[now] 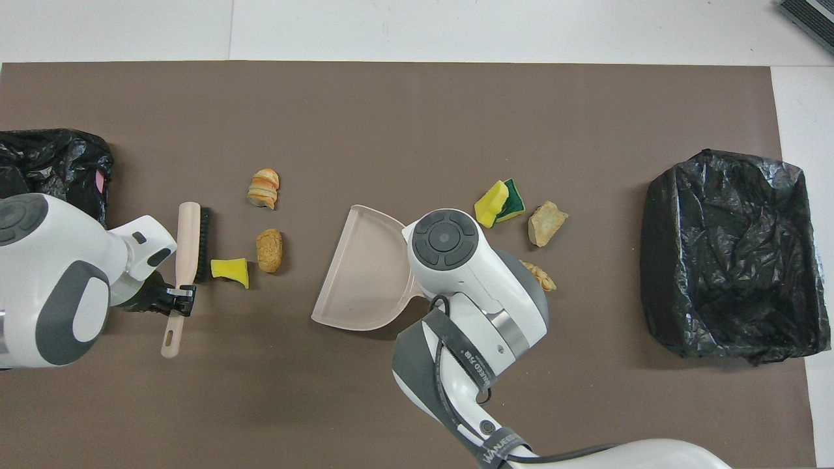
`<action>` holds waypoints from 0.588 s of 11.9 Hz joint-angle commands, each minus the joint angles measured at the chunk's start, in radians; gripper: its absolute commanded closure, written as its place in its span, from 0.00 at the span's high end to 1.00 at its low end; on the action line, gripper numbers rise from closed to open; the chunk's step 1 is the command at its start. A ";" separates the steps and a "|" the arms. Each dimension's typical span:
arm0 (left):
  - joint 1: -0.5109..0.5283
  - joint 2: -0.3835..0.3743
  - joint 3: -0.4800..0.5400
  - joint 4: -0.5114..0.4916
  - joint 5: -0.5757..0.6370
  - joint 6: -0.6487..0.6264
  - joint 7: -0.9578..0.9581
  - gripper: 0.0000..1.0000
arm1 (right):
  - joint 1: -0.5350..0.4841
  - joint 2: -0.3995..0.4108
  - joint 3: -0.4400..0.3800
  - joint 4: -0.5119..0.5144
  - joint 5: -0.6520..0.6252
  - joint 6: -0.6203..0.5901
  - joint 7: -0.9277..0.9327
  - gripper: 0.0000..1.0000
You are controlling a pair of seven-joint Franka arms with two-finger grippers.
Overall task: Sweep and dump trash in bin
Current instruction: 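Sweep the bread and sponge into the dustpan with the left gripper's brush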
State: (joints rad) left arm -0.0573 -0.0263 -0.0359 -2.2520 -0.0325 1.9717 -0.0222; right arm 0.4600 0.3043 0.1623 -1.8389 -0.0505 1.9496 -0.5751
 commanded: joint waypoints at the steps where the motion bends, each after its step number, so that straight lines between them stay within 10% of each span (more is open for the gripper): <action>1: -0.047 -0.047 0.004 -0.067 0.017 0.049 -0.077 0.00 | 0.020 0.010 0.003 -0.006 -0.015 0.048 0.067 0.00; 7: -0.121 -0.073 -0.154 -0.093 0.000 0.058 -0.090 0.00 | 0.022 0.010 0.003 -0.002 -0.015 0.038 0.069 0.00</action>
State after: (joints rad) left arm -0.1556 -0.0690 -0.1482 -2.3145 -0.0328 1.9996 -0.0966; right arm 0.4829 0.3176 0.1620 -1.8389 -0.0537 1.9730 -0.5280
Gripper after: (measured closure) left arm 0.744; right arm 0.674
